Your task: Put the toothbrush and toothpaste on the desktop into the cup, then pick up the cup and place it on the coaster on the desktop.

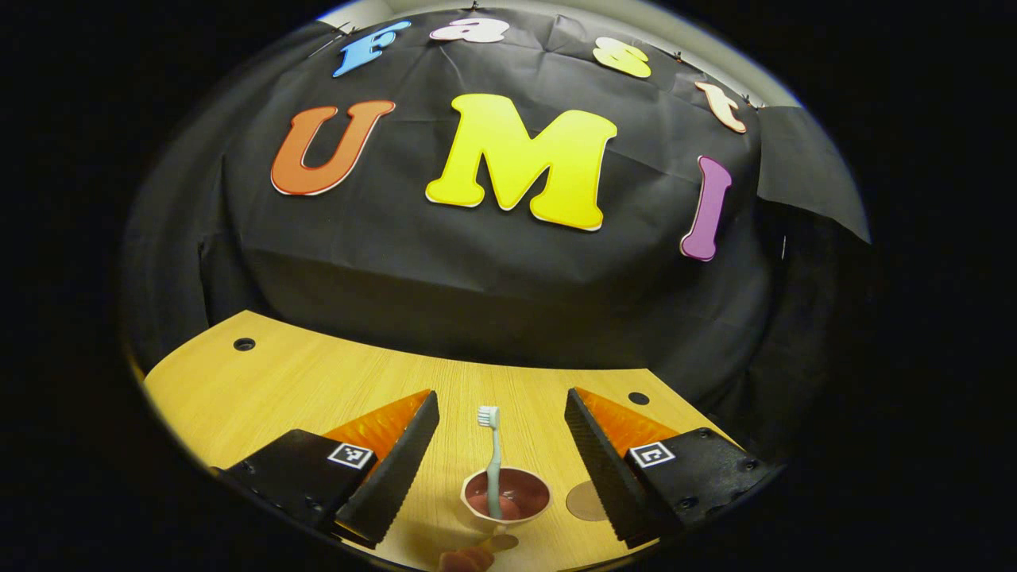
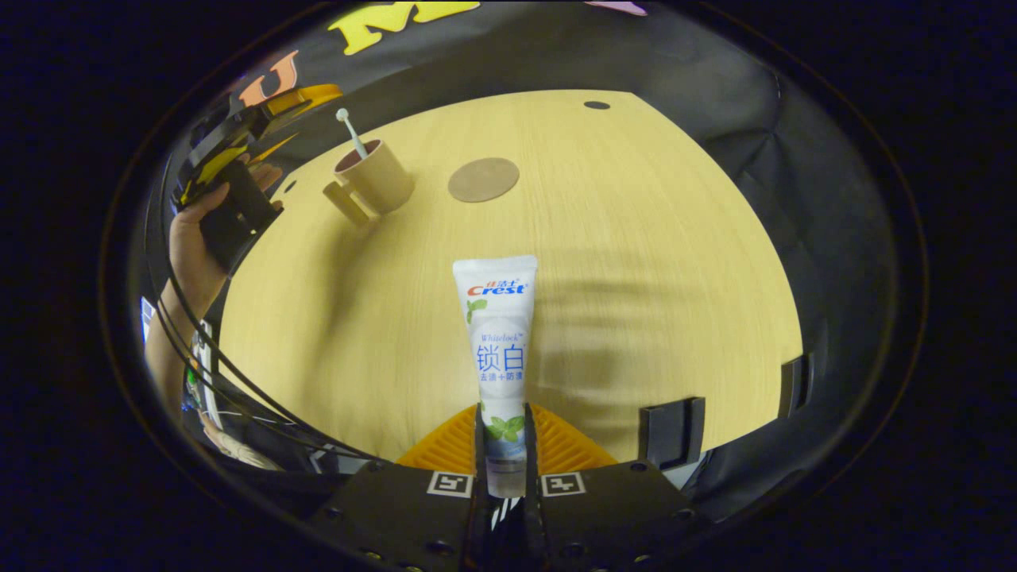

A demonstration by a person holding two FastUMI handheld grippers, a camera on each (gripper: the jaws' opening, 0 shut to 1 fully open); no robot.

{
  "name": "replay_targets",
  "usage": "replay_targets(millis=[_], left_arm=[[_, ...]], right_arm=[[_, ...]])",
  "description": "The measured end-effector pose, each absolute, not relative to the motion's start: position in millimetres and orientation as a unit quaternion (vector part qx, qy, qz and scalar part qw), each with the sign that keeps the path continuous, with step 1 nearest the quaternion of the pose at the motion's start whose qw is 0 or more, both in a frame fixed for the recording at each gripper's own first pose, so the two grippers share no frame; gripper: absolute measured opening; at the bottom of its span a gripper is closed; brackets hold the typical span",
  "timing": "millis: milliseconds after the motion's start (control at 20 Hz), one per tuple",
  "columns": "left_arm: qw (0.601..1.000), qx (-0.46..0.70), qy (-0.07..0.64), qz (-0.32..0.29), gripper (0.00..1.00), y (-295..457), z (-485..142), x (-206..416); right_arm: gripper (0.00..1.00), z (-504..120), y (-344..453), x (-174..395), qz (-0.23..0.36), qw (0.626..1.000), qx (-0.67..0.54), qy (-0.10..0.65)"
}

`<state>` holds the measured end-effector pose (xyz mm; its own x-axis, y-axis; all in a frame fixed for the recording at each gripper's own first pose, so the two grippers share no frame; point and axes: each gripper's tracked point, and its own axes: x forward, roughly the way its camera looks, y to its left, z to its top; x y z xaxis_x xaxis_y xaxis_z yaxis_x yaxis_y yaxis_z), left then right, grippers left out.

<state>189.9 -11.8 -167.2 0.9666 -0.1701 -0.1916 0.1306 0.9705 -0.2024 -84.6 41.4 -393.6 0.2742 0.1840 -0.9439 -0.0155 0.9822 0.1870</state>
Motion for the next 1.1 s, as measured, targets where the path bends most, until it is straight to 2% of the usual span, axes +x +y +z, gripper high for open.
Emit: replay_targets(millis=[400,700,900,1100], left_arm=[[0.993,-0.058,0.082,-0.057,0.98,18,-134,151],[0.994,-0.058,0.087,-0.023,0.98,55,-127,112],[0.993,-0.063,0.101,0.001,0.98,78,-126,85],[0.993,-0.058,0.105,0.019,0.98,99,-119,69]], right_arm=[[0.17,-392,39,-78,0.120,0.821,0.060,0.555],[0.16,-370,35,-56,0.156,0.866,0.068,0.470],[0.19,-372,36,-58,0.169,0.896,0.073,0.405],[0.16,-380,36,-54,0.182,0.919,0.065,0.343]])
